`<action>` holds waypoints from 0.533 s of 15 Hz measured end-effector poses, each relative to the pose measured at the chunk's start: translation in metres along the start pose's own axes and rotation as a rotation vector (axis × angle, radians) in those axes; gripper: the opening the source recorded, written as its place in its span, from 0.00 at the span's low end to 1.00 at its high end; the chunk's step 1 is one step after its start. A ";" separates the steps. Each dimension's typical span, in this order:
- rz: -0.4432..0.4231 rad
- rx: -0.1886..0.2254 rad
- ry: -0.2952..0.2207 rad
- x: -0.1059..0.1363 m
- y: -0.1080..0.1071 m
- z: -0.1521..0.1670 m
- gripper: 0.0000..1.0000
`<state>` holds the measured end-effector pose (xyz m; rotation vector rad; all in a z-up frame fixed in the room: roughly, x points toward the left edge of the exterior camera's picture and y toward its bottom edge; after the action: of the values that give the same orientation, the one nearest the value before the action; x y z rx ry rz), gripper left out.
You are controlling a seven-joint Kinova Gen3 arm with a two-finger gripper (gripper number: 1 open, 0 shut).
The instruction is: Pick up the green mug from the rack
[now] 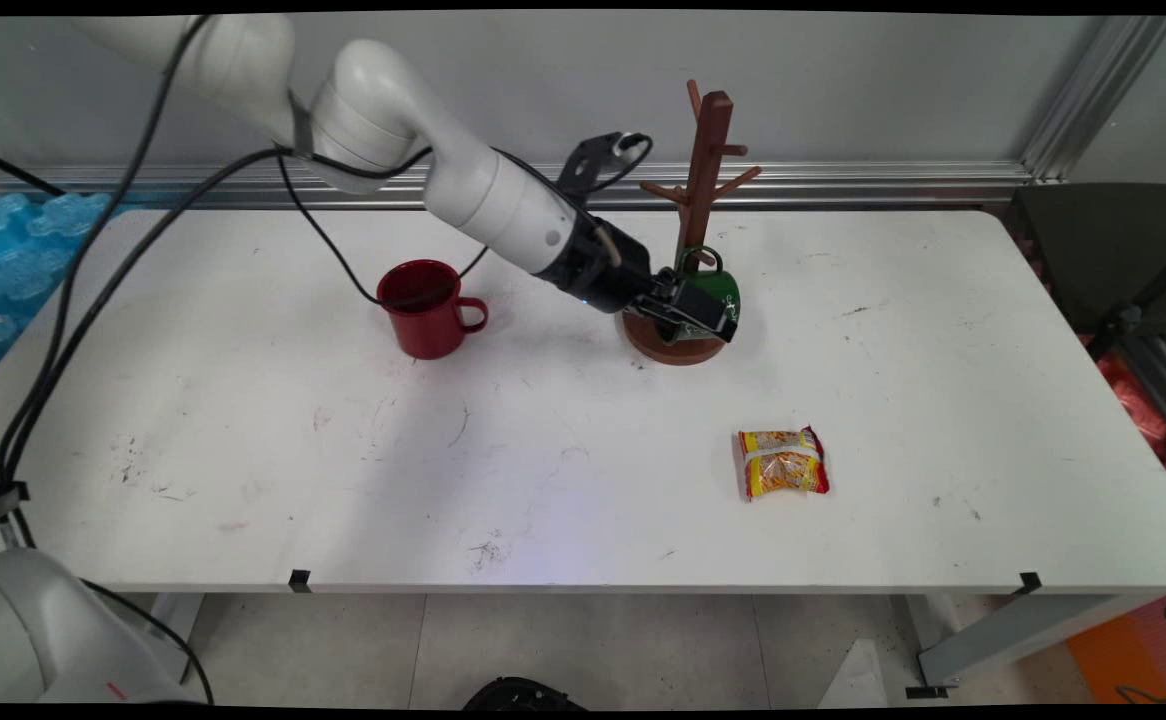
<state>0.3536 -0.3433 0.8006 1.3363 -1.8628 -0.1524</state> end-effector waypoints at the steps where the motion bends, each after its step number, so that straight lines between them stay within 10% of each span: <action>1: -0.003 0.000 0.002 0.001 -0.001 0.005 1.00; 8: -0.006 0.005 0.007 0.004 -0.007 0.023 1.00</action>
<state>0.3426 -0.3571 0.7840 1.3446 -1.8542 -0.1458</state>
